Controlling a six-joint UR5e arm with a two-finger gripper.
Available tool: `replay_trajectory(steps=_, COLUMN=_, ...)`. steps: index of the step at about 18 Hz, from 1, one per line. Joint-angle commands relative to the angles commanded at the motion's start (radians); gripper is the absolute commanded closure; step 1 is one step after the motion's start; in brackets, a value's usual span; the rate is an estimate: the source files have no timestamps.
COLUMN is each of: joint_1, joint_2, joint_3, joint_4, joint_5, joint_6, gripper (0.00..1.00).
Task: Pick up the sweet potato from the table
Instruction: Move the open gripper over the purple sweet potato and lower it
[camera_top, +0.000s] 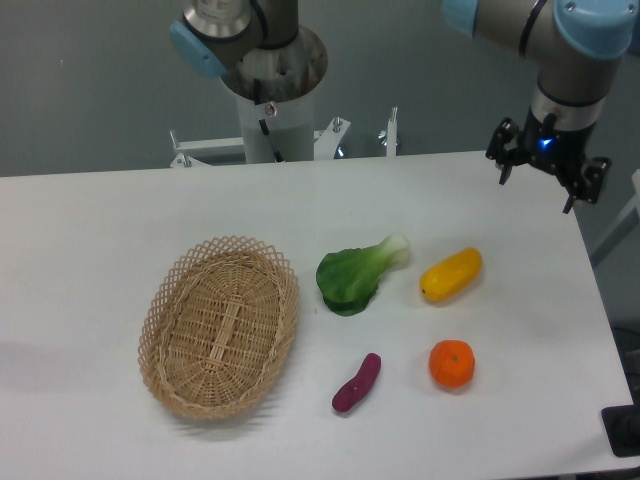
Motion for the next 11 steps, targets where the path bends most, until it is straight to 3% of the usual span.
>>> replay_trajectory(steps=2, joint_1=-0.022, joint_2=-0.008, joint_3=-0.027, joint_4=0.040, joint_5=0.002, joint_6=-0.064, gripper=0.00)
replay_trajectory(steps=7, joint_1=-0.103, joint_2=-0.064, joint_3=-0.123, joint_4=0.283, joint_5=0.000, joint_6=-0.233, gripper=0.00)
replay_trajectory(steps=11, joint_1=-0.169, joint_2=-0.135, joint_3=-0.106, joint_4=0.339, joint_5=-0.006, joint_6=-0.374, gripper=0.00)
